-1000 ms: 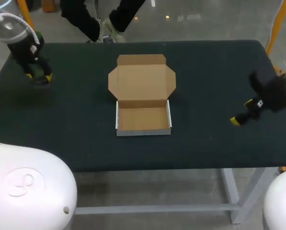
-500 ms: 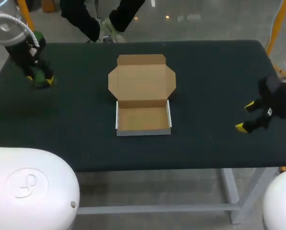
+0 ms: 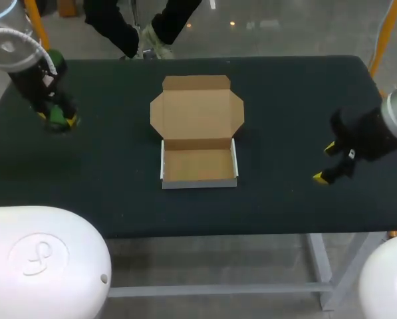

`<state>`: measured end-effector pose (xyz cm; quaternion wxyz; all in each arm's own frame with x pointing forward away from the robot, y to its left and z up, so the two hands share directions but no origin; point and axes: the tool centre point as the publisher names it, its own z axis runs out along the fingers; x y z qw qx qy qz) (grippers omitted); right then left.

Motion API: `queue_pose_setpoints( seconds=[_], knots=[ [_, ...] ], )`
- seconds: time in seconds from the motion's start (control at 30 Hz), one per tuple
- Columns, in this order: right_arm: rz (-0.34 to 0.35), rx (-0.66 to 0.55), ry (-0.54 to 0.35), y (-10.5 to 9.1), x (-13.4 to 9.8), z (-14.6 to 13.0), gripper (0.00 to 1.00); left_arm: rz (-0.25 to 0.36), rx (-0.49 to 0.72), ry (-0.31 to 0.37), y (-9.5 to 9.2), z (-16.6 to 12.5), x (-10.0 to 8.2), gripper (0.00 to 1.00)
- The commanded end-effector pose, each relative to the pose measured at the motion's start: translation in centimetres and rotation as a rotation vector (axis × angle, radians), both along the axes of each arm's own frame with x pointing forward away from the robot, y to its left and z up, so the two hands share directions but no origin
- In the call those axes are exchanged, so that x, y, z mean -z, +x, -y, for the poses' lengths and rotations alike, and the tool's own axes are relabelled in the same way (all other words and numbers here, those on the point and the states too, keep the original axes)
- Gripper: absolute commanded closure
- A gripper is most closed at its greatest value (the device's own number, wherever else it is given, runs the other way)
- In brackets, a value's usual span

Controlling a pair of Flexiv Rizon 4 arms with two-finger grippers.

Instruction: Assemble the packaging by folding the flat box into shape, placing the metal phone stand inside, and closing the box properly

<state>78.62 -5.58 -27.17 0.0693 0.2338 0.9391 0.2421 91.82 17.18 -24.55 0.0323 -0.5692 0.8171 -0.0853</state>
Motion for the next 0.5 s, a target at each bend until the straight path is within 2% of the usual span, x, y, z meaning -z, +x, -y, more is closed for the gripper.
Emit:
queue_pose_setpoints(
  seconds=[0.03,0.27,0.5],
  knots=[
    [0.022,0.007,-0.005,0.2,1.1,-0.6,0.0,0.002,0.0,0.01,-0.4,0.4,0.1,1.0],
    [0.011,0.007,0.019,0.2,1.6,-0.8,0.0,-0.009,0.005,0.006,-0.9,1.1,0.3,1.0],
    [0.011,0.007,0.019,0.2,1.6,-0.8,0.0,-0.006,0.032,0.001,-2.6,3.3,-0.2,1.0]
  ],
)
